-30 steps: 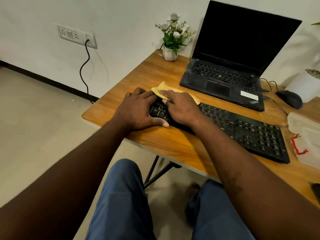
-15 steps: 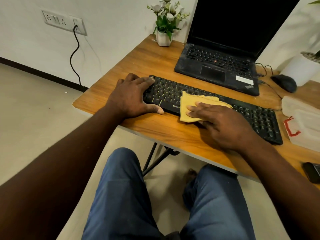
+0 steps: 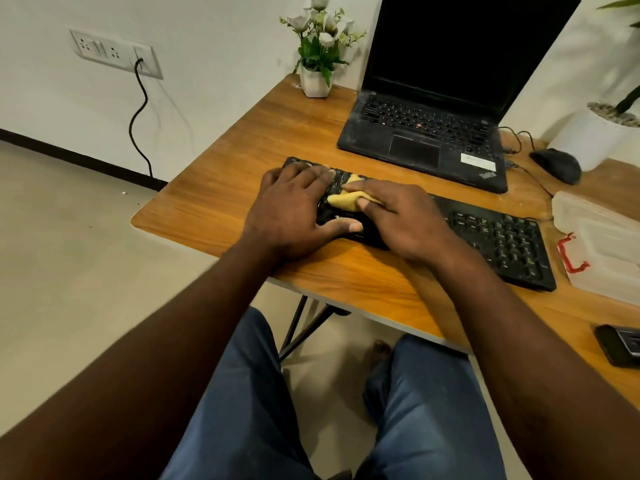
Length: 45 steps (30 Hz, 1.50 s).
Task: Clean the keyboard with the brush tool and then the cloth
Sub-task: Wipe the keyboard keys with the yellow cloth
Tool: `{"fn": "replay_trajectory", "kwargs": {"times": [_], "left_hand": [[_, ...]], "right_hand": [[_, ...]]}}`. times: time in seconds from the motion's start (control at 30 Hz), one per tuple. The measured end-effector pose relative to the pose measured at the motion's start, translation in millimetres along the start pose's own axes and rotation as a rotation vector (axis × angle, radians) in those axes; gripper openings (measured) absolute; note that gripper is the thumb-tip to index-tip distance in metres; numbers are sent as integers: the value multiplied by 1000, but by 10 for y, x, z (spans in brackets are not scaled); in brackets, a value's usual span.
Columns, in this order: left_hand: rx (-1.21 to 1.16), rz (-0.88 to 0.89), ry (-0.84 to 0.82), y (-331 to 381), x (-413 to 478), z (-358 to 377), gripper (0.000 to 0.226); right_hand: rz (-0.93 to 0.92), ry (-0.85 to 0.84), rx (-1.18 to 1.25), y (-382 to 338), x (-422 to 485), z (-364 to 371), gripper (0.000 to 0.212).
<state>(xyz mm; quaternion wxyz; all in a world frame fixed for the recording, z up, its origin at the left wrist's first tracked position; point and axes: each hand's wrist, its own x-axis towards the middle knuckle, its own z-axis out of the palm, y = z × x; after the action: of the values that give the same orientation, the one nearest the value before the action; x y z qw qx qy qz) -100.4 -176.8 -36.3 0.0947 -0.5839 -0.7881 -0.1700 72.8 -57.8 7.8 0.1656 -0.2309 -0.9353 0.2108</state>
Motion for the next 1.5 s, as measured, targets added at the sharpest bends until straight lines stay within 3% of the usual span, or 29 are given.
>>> {"fn": "replay_trajectory", "kwargs": {"times": [0.17,0.37,0.47,0.6,0.8,1.03,1.2,1.37,1.5], "left_hand": [[-23,-28,5,-57,12,32,106],[-24,-64,-6,-91,69,57,104],[-18,-56,-7,-95,73,68,106],[-2,-55,-1,-96,66,67,108],[11,-49,16,-93,72,80,109],[12,-46,4,-94,63,76,111],[24,-46,15,-93,56,64,111],[16,-44,-3,-85,57,64,111],[29,-42,0,-90,53,51,111]], "right_hand": [[-75,-163,-191,18,366,124,40],[197,123,-138,324,460,-5,35],[226,149,-118,322,714,-40,32],[92,-67,-203,171,948,68,25],[-137,-80,-387,287,897,49,24],[-184,-180,-534,331,1124,-88,34],[-386,-203,-490,337,997,-90,31],[-277,-149,-520,435,1074,-128,32],[-365,-193,-460,377,1005,-83,31]]}}
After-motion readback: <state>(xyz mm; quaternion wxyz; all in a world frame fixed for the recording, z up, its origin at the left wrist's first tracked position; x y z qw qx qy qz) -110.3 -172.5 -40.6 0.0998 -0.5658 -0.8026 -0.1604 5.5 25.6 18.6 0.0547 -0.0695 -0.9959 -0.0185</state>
